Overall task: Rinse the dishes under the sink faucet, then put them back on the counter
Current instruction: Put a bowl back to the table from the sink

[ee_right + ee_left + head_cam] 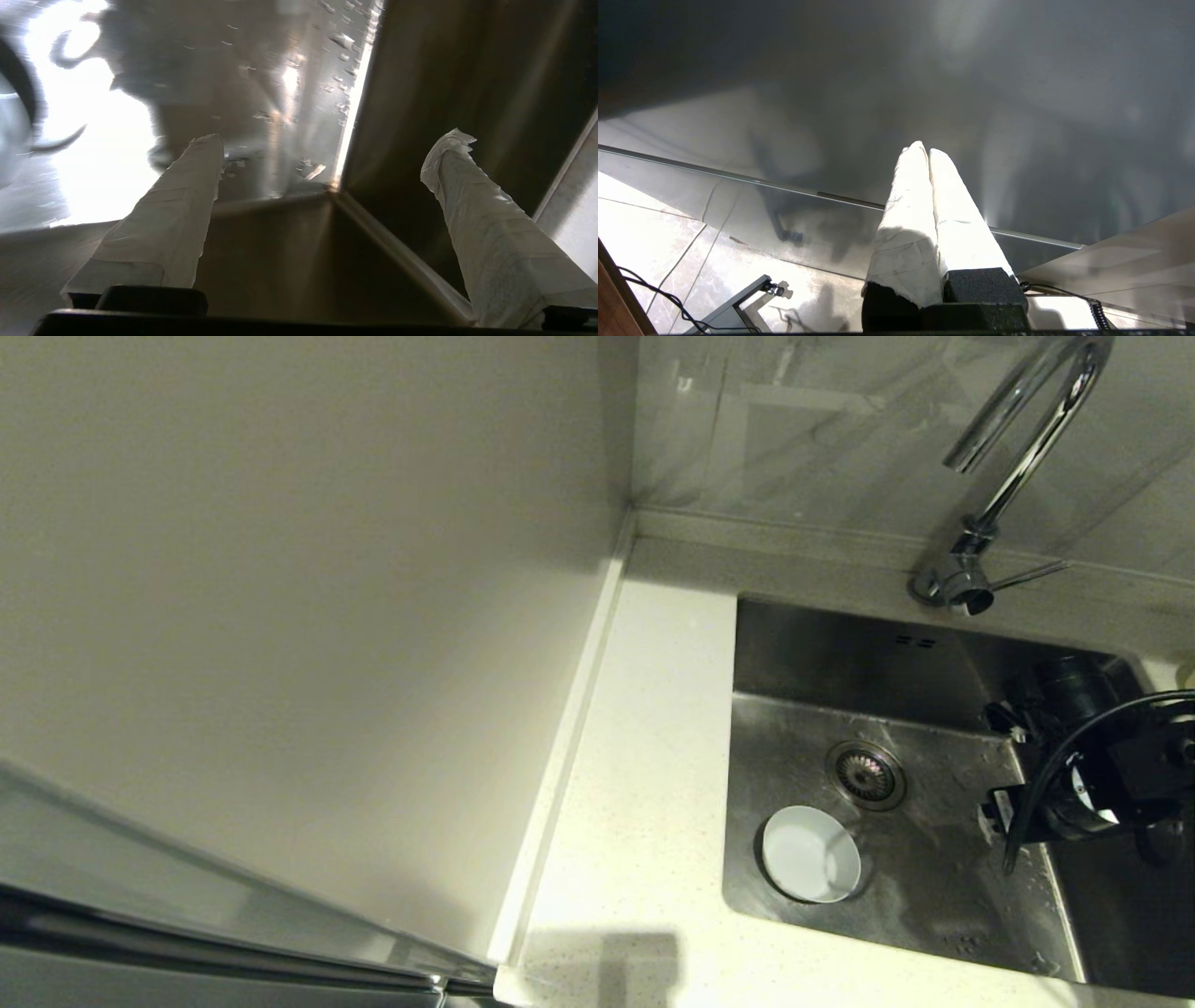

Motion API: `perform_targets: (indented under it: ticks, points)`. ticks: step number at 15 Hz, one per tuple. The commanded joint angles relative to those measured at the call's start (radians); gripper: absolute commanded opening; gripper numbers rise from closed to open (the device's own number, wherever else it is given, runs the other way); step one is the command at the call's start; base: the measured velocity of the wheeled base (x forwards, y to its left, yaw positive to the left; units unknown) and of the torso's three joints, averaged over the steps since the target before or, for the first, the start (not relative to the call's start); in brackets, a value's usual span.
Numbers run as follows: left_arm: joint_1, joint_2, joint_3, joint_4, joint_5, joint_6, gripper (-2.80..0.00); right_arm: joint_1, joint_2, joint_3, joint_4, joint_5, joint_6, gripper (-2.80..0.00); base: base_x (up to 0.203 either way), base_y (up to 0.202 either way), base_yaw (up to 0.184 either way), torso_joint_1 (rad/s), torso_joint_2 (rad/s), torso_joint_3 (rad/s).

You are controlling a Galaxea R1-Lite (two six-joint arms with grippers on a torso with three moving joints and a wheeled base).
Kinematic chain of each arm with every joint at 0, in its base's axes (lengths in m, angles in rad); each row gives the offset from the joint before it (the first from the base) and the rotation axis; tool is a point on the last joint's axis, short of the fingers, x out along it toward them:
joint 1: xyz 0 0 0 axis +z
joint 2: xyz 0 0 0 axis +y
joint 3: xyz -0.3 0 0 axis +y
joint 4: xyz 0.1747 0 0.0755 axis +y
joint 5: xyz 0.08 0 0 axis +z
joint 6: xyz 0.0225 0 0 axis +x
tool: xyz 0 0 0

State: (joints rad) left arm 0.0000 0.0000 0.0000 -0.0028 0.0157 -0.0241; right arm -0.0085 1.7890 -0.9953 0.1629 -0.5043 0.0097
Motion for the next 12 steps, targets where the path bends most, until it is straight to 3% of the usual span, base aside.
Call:
perform_targets:
  ticks: [1, 7, 12]
  points:
    - [0.0, -0.003, 0.0, 0.0, 0.001, 0.0, -2.8, 0.001, -0.057, 0.007, 0.021, 0.012, -0.001, 0.0, 0.0, 0.0, 0.0, 0.0, 0.0, 0.0]
    - [0.0, -0.003, 0.0, 0.0, 0.0, 0.0, -2.8, 0.004, -0.119, 0.085, 0.107, 0.067, 0.026, 0.0, 0.0, 0.0, 0.0, 0.0, 0.0, 0.0]
    - [0.0, -0.003, 0.0, 0.0, 0.0, 0.0, -2.8, 0.105, -0.014, 0.052, 0.101, 0.132, 0.051, 0.0, 0.0, 0.0, 0.0, 0.0, 0.0, 0.0]
